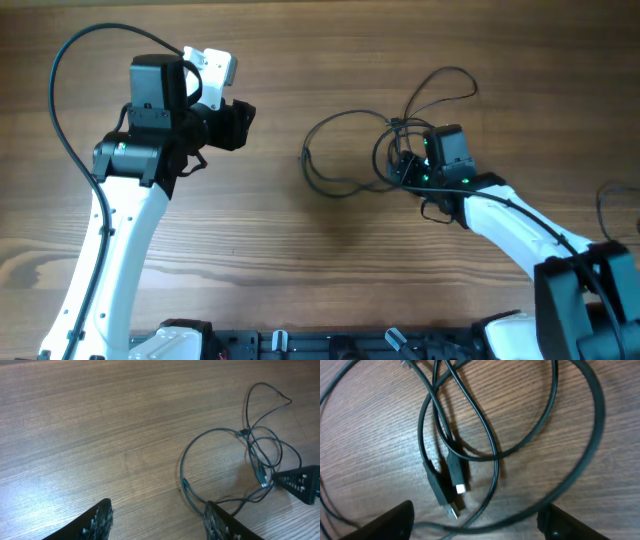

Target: Untangle cables

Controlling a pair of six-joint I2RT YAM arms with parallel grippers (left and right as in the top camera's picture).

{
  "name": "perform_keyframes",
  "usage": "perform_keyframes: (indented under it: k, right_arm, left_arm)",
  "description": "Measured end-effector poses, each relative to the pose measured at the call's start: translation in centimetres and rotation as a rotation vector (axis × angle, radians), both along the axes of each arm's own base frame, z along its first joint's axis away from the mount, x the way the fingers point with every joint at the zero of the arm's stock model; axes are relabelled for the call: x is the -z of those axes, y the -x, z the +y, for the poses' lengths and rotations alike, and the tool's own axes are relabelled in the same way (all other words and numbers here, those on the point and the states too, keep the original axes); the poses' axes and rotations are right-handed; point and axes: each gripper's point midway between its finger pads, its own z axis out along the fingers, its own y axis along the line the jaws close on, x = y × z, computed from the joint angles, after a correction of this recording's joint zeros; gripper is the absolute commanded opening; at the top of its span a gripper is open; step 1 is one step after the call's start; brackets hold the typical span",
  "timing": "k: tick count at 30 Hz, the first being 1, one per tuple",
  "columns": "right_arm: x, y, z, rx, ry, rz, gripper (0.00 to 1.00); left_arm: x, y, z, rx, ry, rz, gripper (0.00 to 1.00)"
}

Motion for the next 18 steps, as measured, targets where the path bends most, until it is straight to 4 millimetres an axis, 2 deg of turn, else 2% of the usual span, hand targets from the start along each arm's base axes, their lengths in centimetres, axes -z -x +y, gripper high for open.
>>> perform_keyframes:
  k: [2, 4, 9, 10, 12, 13, 15, 18]
  right_arm:
    - [-0.1, -0.3, 0.1, 0.014, 0.000, -0.015, 0.71]
    - [-0.3, -0.7, 0.0, 0.028, 0.002, -0.028, 0.54]
    - [-0.8, -1.5, 0.1, 0.036, -0.006, -0.067, 0.55]
    - [-0.8, -1.5, 0.0, 0.038, -0.002, -0.068, 0.52]
    - [-0.6, -1.5, -0.2, 0.046, 0.008, -0.066, 0.34]
    - [-0.3, -1.5, -0.3, 0.056, 0.012, -0.058, 0.13]
    - [-0.3, -1.6, -0.3, 0.056, 0.014, -0.065, 0.05]
    - [-1.2, -2.7, 0.3, 0.049, -0.022, -0.116, 0.04]
  left_arm:
    - [0.0, 0.0, 0.0, 0.000, 0.000, 0.000, 0.60]
    - [0.0, 0.0, 0.0, 0.000, 0.000, 0.000, 0.60]
    - [0.0, 0.0, 0.0, 0.000, 0.000, 0.000, 0.60]
    - [0.0, 0.0, 0.0, 0.000, 0.000, 0.000, 0.60]
    - [0.0, 0.0, 0.0, 0.000, 0.000, 0.000, 0.60]
    - [0.0, 0.0, 0.0, 0.000, 0.000, 0.000, 0.60]
    - [0.0, 0.0, 0.0, 0.000, 0.000, 0.000, 0.60]
    - [0.0, 0.0, 0.0, 0.000, 0.000, 0.000, 0.60]
